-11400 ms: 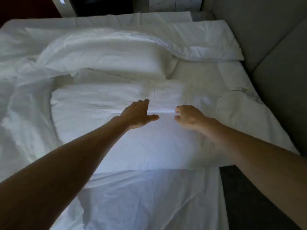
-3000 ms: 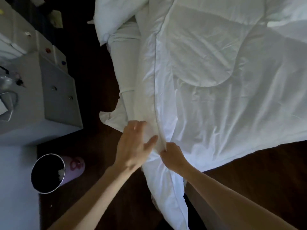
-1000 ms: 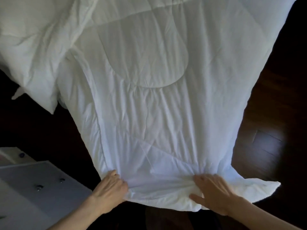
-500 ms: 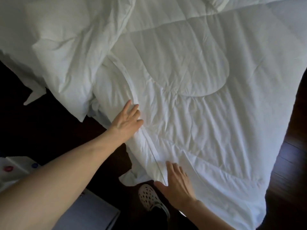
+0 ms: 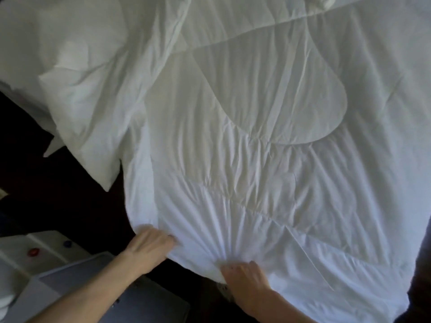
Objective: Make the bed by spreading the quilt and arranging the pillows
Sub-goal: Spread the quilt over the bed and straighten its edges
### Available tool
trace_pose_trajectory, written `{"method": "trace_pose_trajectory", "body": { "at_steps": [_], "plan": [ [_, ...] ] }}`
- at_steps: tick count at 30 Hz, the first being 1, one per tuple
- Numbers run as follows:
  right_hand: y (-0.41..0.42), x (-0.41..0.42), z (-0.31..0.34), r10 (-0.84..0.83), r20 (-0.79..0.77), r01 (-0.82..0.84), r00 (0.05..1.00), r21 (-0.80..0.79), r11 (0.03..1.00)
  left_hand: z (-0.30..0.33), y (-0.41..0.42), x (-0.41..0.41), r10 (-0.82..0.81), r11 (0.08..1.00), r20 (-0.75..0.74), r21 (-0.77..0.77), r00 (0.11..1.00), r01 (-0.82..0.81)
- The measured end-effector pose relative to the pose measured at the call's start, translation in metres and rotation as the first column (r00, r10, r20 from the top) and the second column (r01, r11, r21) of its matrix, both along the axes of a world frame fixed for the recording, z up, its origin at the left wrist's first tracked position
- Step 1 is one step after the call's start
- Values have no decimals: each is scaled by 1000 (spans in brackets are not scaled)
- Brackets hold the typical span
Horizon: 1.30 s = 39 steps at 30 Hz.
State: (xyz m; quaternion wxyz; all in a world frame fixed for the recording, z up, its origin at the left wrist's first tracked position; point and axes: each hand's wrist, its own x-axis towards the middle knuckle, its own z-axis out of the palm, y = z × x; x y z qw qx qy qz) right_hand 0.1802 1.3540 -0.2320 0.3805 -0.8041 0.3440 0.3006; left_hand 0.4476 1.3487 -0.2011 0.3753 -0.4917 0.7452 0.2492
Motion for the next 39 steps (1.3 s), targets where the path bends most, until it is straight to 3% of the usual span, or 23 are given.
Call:
{"method": "trace_pose_trajectory", "body": {
  "at_steps": [3, 6, 11, 14, 16, 18, 20, 23, 27, 32, 34, 36, 37, 39],
  "plan": [
    [-30, -10, 10, 12, -30, -12, 999, 9, 1000, 11, -42, -9, -6, 1000, -79, 0, 997, 6],
    [-63, -3, 25, -141, 34, 142, 989, -37, 989, 23, -75, 5, -71, 958, -193, -287, 979, 13],
    [-123, 41, 32, -260, 197, 289, 945, -136, 948, 36, -135, 69, 315, 736, -115, -598, 942, -319],
    [-159, 81, 37, -314, 232, 344, 921, -104, 933, 36, -168, 117, 568, 583, -65, -672, 821, -457],
    [-175, 107, 42, -320, 269, 358, 908, -104, 928, 37, -182, 136, 731, 469, -80, -663, 678, -584],
    [-185, 138, 43, -344, 303, 382, 889, -75, 921, 30, -196, 149, 825, 396, -92, -609, 557, -687],
    [-189, 167, 47, -362, 337, 400, 869, -48, 915, 25, -208, 155, 860, 351, -95, -603, 502, -716],
    [-191, 218, 50, -408, 364, 457, 837, -55, 888, 15, -225, 165, 817, 407, -69, -633, 572, -659],
    [-196, 277, 48, -539, 329, 580, 775, -34, 814, 23, -241, 179, 737, 423, -244, -562, 631, -711],
    [-206, 346, 37, -676, 226, 712, 701, -189, 676, 57, -264, 263, 475, 517, -308, -661, 824, -544],
    [-204, 356, 34, -582, 257, 636, 771, -291, 714, 76, -279, 310, 385, 550, -235, -718, 892, -426],
    [-183, 377, 35, -314, 216, 378, 924, -408, 831, 97, -300, 373, 335, 571, -108, -767, 936, -293],
    [-169, 390, 37, -175, 157, 219, 972, -328, 919, 108, -312, 408, 308, 593, -30, -776, 951, -216],
    [-144, 415, 38, -17, 105, 32, 994, -140, 990, 127, -337, 471, 325, 622, 71, -767, 943, -156]
  ]
}}
